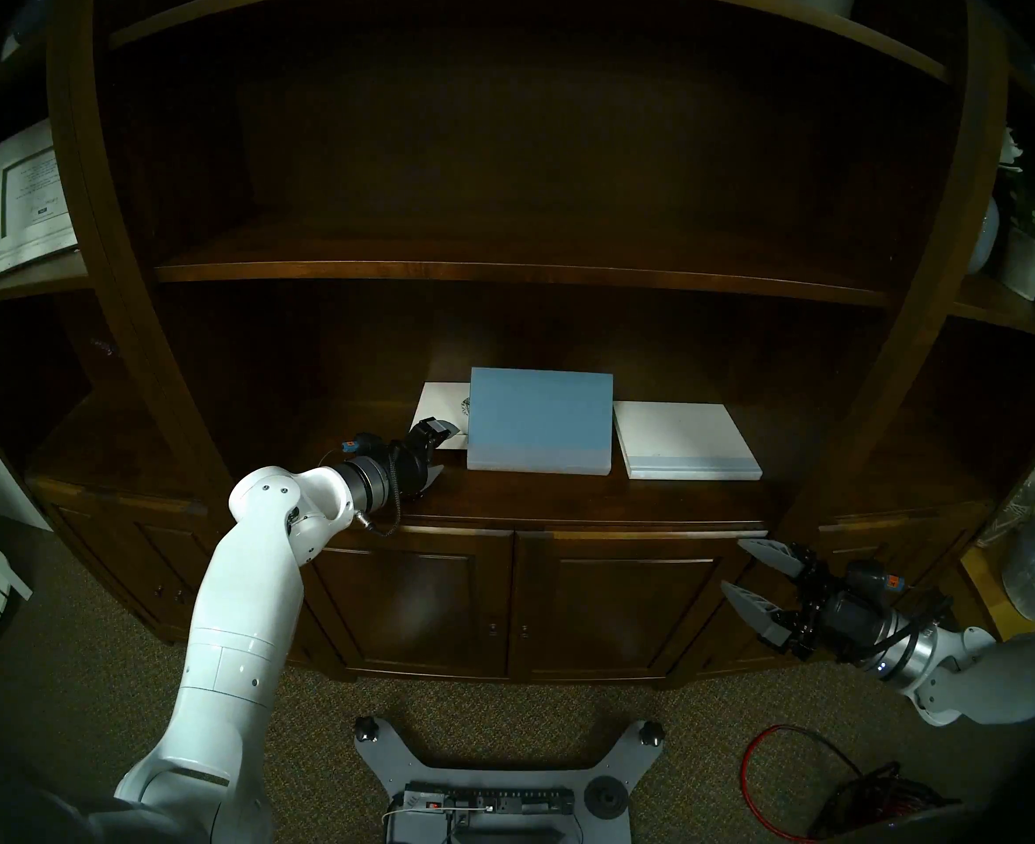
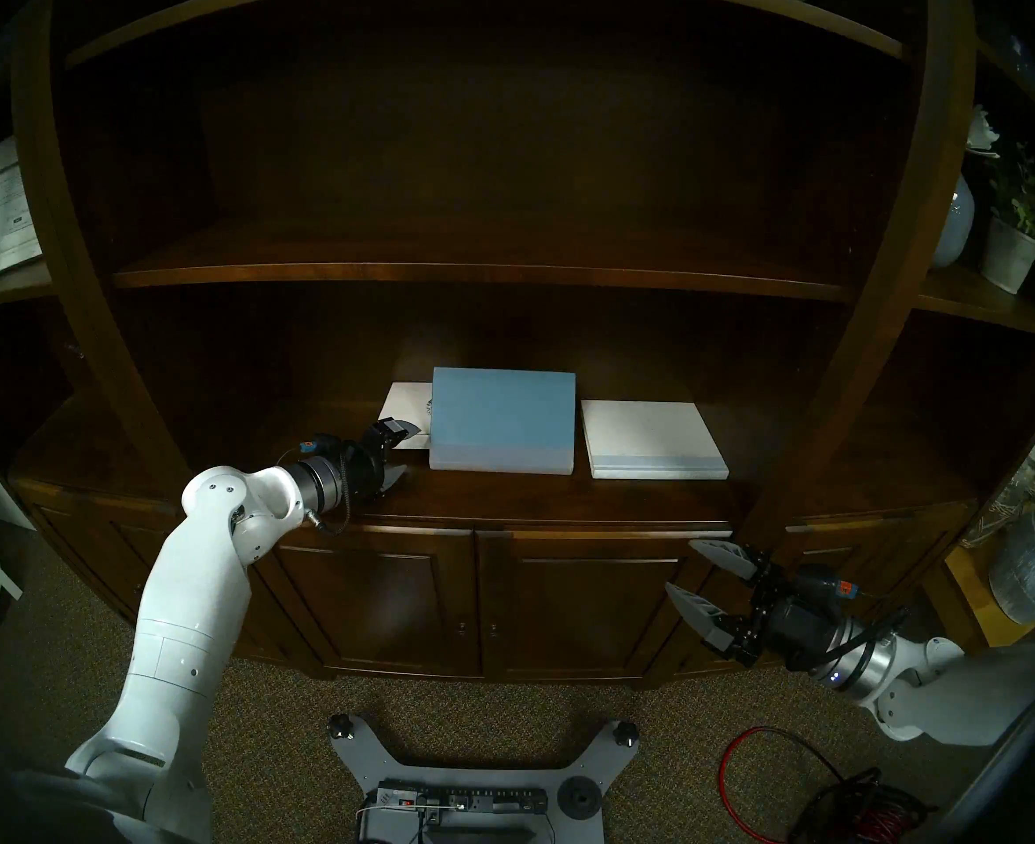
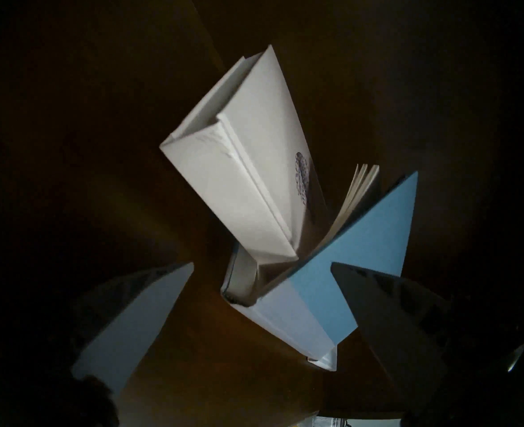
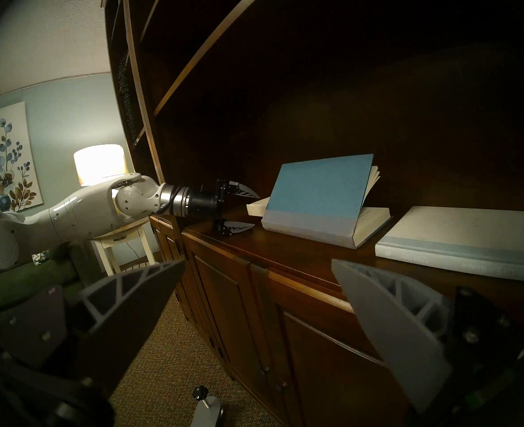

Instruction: Close the books and align them horizontally on the shelf

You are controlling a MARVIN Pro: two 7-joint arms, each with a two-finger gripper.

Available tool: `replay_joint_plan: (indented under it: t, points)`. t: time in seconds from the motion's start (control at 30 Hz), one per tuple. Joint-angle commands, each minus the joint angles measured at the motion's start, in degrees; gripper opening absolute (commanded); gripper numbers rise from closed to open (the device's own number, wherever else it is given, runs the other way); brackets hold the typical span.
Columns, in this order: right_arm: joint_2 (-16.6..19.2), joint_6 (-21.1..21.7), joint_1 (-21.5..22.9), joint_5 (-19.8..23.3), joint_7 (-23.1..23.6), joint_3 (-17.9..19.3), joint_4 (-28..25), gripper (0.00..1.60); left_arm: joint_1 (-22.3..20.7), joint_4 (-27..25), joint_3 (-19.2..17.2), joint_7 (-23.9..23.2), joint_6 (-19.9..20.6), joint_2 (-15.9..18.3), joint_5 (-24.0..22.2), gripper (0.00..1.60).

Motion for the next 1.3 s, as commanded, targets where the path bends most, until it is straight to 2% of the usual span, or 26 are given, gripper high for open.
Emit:
replay_joint_plan:
  t: [0.0,0.3,0.5,0.57,0.63,0.67,0.7,0.77,0.87,1.03,1.1,1.17,1.2,1.27]
  points:
    - [0.33,-0.33,0.73,0.06,0.02,0.75,-0.12,1.60,-6.61,1.81,0.24,-1.41,-1.51,-0.73,0.18,1.60]
    - [0.33,-0.34,0.73,0.07,0.02,0.74,-0.12,1.60,-9.88,6.47,0.99,-2.31,-1.96,-0.37,0.62,1.60]
    - [0.33,-0.35,0.73,0.07,0.03,0.75,-0.12,1.60,-10.54,6.69,1.50,-2.10,-1.92,-0.38,1.02,1.56]
    - [0.33,-0.35,0.73,0.07,0.03,0.74,-0.12,1.60,-10.56,6.44,1.56,-1.99,-1.94,-0.44,1.19,1.47]
    - [0.34,-0.36,0.74,0.07,0.03,0.74,-0.12,1.60,-10.59,6.32,1.58,-1.92,-1.95,-0.50,1.35,1.30]
    - [0.34,-0.36,0.74,0.07,0.03,0.74,-0.12,1.60,-10.61,6.27,1.58,-1.86,-1.96,-0.52,1.42,1.12]
    - [0.34,-0.35,0.74,0.07,0.03,0.74,-0.12,1.60,-10.64,6.21,1.58,-1.76,-1.96,-0.55,1.52,1.05]
    - [0.33,-0.35,0.74,0.07,0.03,0.74,-0.12,1.60,-10.69,6.14,1.57,-1.56,-1.96,-0.62,1.64,0.80]
    - [0.33,-0.34,0.74,0.07,0.03,0.74,-0.12,1.60,-10.79,6.13,1.56,-1.34,-1.95,-0.69,1.67,0.70]
    - [0.33,-0.34,0.74,0.07,0.02,0.73,-0.12,1.60,-11.07,6.31,1.45,-1.04,-2.05,-0.78,1.60,0.67]
    - [0.33,-0.34,0.74,0.07,0.02,0.73,-0.12,1.60,-11.39,6.65,1.30,-0.95,-2.17,-0.77,1.61,0.59]
    - [0.33,-0.34,0.74,0.07,0.02,0.73,-0.12,1.60,-11.59,6.82,1.03,-0.85,-2.24,-0.70,1.54,0.36]
    - [0.33,-0.34,0.74,0.07,0.02,0.73,-0.12,1.60,-11.66,6.87,0.88,-0.82,-2.25,-0.64,1.49,0.00]
    - [0.33,-0.33,0.74,0.07,0.02,0.72,-0.12,1.60,-11.86,7.13,0.20,-0.80,-2.49,-0.42,1.36,0.00]
